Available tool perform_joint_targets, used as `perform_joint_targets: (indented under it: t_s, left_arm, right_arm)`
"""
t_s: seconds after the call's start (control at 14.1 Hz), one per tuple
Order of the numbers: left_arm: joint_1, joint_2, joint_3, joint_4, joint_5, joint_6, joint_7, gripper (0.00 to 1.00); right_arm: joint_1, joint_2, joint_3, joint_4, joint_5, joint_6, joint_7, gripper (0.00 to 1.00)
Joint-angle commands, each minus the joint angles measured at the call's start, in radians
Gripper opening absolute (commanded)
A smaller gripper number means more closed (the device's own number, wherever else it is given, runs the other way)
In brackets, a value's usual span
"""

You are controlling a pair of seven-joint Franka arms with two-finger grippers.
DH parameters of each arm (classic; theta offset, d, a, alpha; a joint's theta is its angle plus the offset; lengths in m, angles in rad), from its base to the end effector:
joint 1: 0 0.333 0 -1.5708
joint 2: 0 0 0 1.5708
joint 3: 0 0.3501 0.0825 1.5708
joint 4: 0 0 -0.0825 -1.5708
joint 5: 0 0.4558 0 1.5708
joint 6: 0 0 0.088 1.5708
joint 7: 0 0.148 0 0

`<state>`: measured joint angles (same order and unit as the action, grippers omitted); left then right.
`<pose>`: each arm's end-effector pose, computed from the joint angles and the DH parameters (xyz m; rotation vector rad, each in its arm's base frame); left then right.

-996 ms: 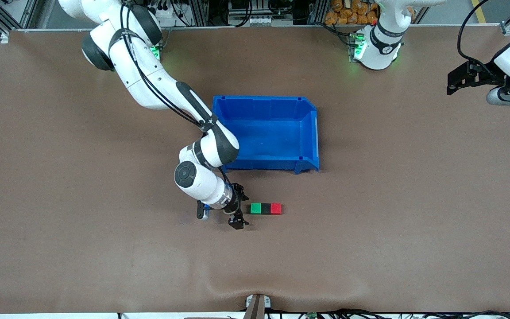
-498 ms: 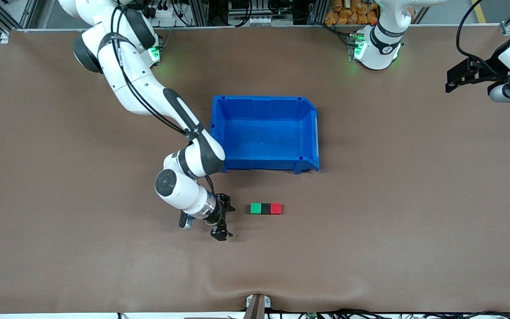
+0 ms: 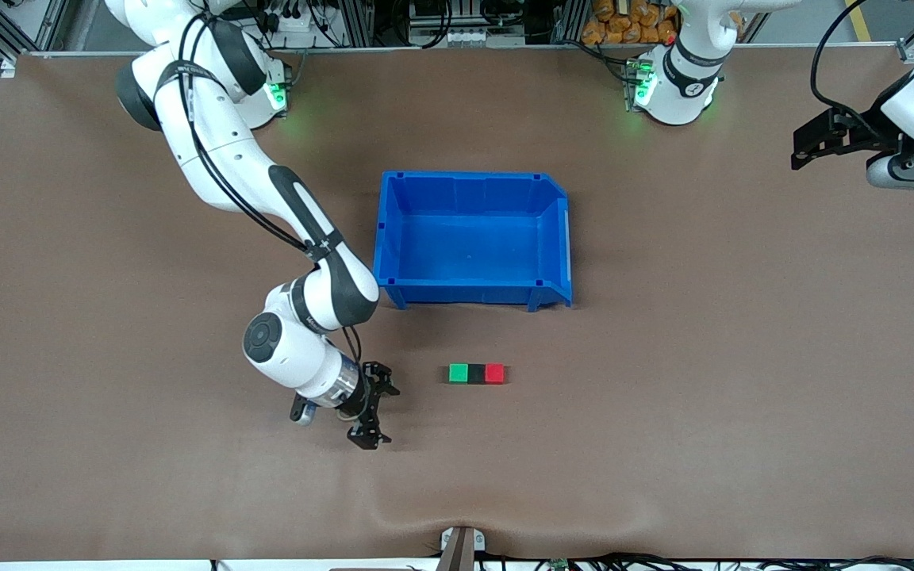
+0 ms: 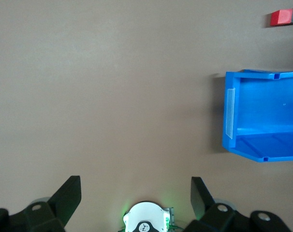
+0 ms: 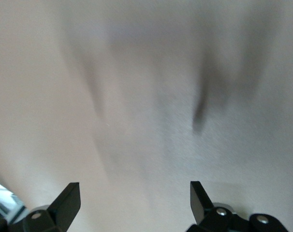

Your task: Attach green and red cubes to black cube

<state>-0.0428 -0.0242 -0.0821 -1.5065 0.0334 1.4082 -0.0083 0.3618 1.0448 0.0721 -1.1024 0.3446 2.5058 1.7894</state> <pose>0.5935 -0.0697 0.6534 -3.0947 0.1740 0.1111 0.8290 0.3670 0.1531 -1.8264 1.9669 0.1614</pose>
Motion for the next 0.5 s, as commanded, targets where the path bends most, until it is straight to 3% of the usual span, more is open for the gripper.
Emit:
perform_joint_targets:
  t_s: [0.0,0.43]
  left_arm:
    - [0.004,0.007,-0.002,0.008,0.013,0.021,-0.009,1.0]
    - [-0.006,0.007,-0.008,0.008,0.011,0.023,-0.025,1.0]
  right_arm:
    - [-0.049,-0.048,0.012,-0.011,-0.024,-0.079,-0.054,1.0]
    - [-0.133,-0.095,0.009,-0.01,-0.027,-0.205,-0.249,1.0]
